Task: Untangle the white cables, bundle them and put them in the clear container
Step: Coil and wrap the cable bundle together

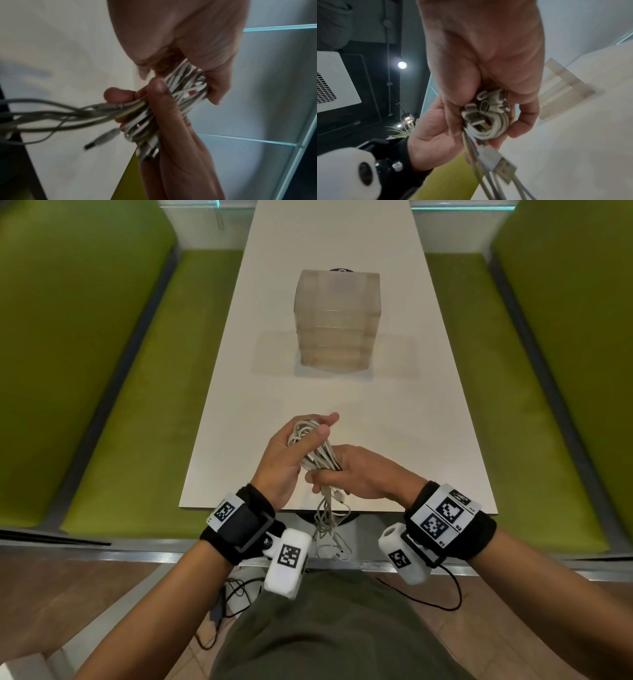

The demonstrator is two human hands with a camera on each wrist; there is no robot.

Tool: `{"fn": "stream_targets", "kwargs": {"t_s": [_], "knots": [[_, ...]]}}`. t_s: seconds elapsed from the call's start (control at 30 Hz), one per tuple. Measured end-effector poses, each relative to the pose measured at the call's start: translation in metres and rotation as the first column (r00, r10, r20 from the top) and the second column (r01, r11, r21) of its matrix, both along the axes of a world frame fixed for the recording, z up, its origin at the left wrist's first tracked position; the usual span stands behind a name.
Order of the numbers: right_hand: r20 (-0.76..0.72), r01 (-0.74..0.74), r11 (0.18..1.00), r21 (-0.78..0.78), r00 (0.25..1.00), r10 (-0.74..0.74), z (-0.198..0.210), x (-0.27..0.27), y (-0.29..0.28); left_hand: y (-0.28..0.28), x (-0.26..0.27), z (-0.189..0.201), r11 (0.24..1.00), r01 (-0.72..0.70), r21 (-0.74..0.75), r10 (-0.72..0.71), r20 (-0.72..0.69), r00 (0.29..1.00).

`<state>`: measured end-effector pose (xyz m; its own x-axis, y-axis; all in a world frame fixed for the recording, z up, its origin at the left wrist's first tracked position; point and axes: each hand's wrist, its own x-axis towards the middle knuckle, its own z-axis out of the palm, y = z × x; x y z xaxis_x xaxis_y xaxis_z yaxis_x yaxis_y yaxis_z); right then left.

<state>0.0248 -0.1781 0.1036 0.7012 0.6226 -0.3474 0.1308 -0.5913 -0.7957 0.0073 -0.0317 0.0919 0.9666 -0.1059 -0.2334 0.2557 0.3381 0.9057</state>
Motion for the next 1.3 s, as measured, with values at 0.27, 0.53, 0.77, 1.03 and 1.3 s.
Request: {"fn": "stream_targets", "kwargs": {"t_s": [0.27,0.53,0.77,1.03,1.3], "knots": [[-0.182,-0.098,0.978,0.183,0.974,0.132,0.007,0.0,-0.002,0.001,-0.001,0.019,0.998,0.057,-0.037,-0.054,0.087,0.995],[-0.432,-0.054,0.893,0.447,0.861,0.268,0.001,-0.008,-0.007,-0.005,-0.001,0.026,0.988,0.13,0.082,-0.137,0.085,0.987],[-0.457,0.029,0.85,0.526,0.852,0.254,0.003,-0.014,0.003,-0.005,0.007,0.029,0.99,0.097,0.103,-0.107,0.099,0.989],[-0.427,0.038,0.882,0.47,0.884,0.189,-0.002,-0.016,0.006,-0.001,0.008,0.027,0.968,0.152,0.201,-0.176,0.11,0.978],[-0.334,-0.009,0.908,0.42,0.928,0.164,0.0,-0.021,0.004,0.0,0.008,0.025,0.949,0.212,0.234,-0.248,0.136,0.959]]}}
